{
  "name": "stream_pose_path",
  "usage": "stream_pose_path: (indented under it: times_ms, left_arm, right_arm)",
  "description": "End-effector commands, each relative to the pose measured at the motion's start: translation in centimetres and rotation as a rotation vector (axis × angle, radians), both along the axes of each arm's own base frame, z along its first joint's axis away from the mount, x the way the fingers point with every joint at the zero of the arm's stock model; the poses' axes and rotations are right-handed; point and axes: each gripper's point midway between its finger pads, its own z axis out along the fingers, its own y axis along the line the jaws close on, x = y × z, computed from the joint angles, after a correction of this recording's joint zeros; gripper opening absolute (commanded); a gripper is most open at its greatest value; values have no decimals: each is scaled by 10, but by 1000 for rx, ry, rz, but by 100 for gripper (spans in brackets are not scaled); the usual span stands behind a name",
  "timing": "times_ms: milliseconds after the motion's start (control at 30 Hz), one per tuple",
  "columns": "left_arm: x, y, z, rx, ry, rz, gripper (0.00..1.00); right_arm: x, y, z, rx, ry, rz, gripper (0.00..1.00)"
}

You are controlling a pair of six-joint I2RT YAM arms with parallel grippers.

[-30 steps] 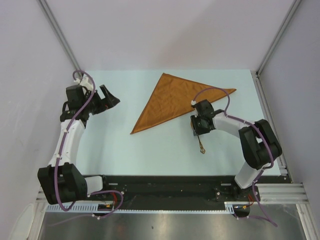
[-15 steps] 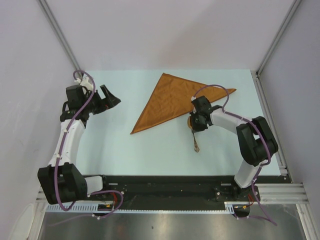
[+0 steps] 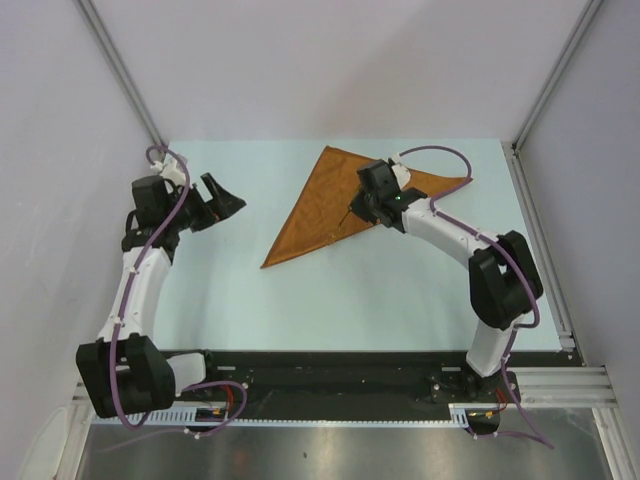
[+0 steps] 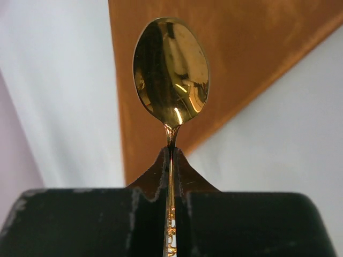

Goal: Fold the napkin, place the utensils inside, and roll it up
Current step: Pick up the spoon from the center of the board, then place the spoon on the napkin.

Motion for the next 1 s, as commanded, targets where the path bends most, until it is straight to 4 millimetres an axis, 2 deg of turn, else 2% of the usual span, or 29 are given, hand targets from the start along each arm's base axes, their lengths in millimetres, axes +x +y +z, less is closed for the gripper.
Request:
stream_pose_path:
  times_ms: [0,67,133,167,333,600,767,967]
  left_arm:
    - [-1,-4,23,-29,-82,-19,99]
    - [-1,-4,23,-29,-86,-17,99]
    - [-2,-5,22,-34,-83,-21,99]
    - [-1,-5,22,-35,-82,-22,99]
    - [-1,-6,21,-40,-77,-27,99]
    - [-1,-9,20,-57,-70,-46,99]
    - [0,-9,18,-60,-64,-47,99]
    - [0,-10,16,-63,-58,-51,99]
  right_arm:
    - [47,-1,11,139,-31,-305,0]
    - [59,2,17,181,-41,-346,0]
    - [69,0,6,194,-12,-394,0]
    - [67,-6,-4,178,27,-430,0]
    - [79,-17,-21,160,46,-499,0]
    - [81,-36,-60,68,115,-553,0]
    - [86,-37,-89,69,162,-564,0]
    - [90,-44,-99,77,178,-600,0]
